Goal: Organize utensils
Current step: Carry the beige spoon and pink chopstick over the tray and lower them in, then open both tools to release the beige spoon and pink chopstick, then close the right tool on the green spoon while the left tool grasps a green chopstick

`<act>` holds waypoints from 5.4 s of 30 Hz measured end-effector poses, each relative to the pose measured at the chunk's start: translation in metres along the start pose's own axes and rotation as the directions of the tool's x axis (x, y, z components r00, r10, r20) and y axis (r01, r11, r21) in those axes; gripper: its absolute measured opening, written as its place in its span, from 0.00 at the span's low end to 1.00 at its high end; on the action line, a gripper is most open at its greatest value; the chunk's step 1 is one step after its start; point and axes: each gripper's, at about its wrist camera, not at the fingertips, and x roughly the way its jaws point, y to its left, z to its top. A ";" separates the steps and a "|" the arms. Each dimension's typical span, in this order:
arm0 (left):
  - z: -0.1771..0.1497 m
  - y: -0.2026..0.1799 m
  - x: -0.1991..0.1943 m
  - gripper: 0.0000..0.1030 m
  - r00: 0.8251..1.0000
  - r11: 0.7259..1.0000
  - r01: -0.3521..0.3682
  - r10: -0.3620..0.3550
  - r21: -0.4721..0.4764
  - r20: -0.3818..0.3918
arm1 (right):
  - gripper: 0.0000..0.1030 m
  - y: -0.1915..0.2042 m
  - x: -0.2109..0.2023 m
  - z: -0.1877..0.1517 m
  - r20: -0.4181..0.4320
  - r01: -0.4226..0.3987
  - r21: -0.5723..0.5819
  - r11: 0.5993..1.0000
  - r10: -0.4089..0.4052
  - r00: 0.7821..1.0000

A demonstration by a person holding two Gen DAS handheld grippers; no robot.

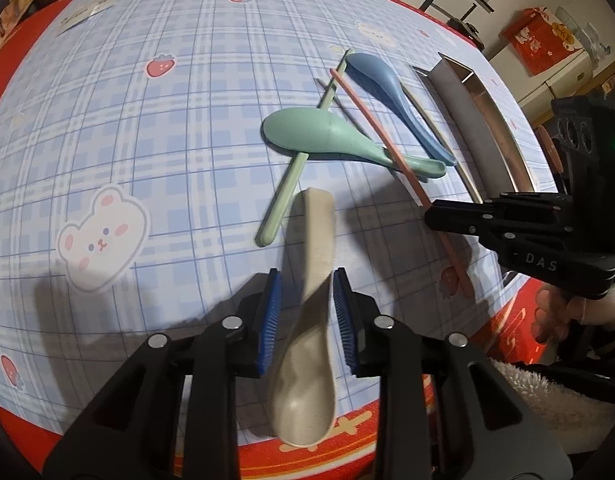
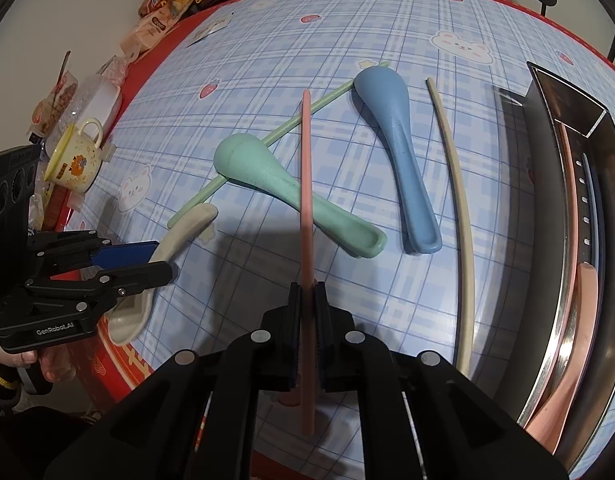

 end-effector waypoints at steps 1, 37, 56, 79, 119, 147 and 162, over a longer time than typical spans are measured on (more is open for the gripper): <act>0.000 -0.001 0.000 0.23 1.000 1.000 -0.012 0.012 0.003 0.001 | 0.07 0.000 0.000 0.000 0.001 0.000 0.000 1.000 0.000 1.000; -0.010 -0.002 -0.012 0.18 0.999 0.994 -0.002 0.008 -0.105 0.050 | 0.07 -0.012 -0.035 -0.024 0.123 -0.061 0.056 0.997 0.053 0.991; 0.044 -0.075 -0.038 0.18 0.984 0.983 0.157 -0.147 -0.092 0.099 | 0.07 -0.080 -0.109 -0.052 0.343 -0.127 0.214 0.969 0.047 0.938; 0.098 -0.178 0.047 0.18 0.929 0.878 0.368 -0.362 -0.305 0.080 | 0.07 -0.161 -0.121 -0.065 0.260 0.026 0.250 0.968 -0.093 0.961; 0.102 -0.171 0.011 0.84 0.958 0.935 0.272 -0.241 -0.227 0.156 | 0.81 -0.150 -0.147 -0.051 0.314 0.041 0.257 0.965 -0.124 0.941; 0.040 -0.002 -0.040 0.95 0.970 0.981 -0.135 0.159 -0.140 0.183 | 0.94 -0.037 -0.076 0.002 0.191 0.110 0.074 0.991 -0.122 0.974; 0.044 0.040 -0.030 0.94 0.972 0.975 -0.146 0.173 -0.168 0.158 | 0.49 0.018 -0.013 0.032 0.079 0.182 -0.164 0.970 -0.171 0.982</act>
